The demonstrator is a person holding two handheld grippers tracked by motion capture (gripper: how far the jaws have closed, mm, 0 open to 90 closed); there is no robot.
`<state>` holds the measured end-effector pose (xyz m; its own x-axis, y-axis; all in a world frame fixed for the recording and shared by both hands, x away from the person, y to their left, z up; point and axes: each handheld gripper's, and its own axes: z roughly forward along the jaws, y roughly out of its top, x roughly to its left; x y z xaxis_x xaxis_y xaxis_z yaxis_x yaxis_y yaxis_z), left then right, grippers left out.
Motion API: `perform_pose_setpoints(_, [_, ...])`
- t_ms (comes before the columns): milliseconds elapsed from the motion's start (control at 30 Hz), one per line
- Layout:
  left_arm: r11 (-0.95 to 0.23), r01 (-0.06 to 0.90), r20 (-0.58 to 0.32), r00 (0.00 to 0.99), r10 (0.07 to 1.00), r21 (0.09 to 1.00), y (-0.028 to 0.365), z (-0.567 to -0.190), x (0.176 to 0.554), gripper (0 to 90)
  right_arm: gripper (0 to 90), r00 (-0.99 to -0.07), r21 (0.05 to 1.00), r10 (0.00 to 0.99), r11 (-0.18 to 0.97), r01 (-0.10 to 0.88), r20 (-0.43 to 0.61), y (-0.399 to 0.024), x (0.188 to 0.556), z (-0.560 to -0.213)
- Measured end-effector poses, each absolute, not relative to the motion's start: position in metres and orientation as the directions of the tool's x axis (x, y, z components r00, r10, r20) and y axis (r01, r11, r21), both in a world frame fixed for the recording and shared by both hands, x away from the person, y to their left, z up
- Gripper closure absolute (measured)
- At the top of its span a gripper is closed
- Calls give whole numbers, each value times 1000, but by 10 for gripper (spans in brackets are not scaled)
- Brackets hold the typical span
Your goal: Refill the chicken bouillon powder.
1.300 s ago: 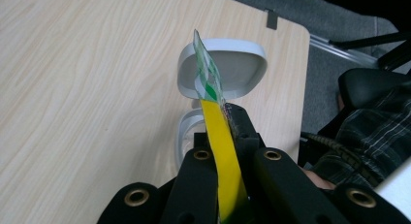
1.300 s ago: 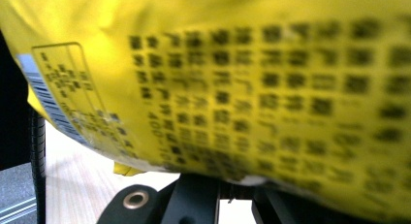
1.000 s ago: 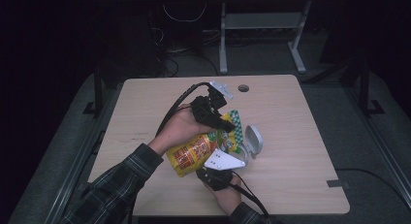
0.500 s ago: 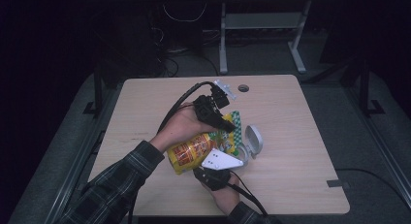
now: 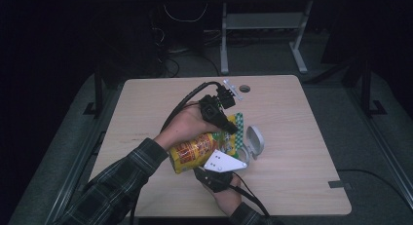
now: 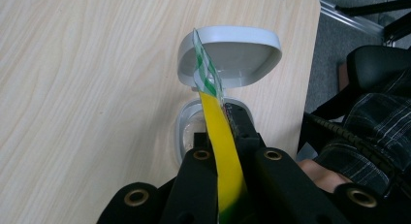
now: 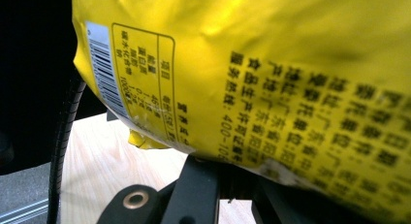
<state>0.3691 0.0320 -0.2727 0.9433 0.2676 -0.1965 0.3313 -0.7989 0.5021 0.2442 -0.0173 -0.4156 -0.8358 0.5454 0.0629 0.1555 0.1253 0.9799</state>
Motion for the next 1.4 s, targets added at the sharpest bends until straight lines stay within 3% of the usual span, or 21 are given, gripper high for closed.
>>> perform_pose_setpoints(1067, [-813,347,-196,938,287,468,24,-273,373,862,900,-849,986,520,77,149,88,-25,244,-417])
perform_pose_setpoints(1400, [-817,371,-203,928,312,441,21,-271,373,894,900,-850,984,516,60,165,111,-27,246,-418])
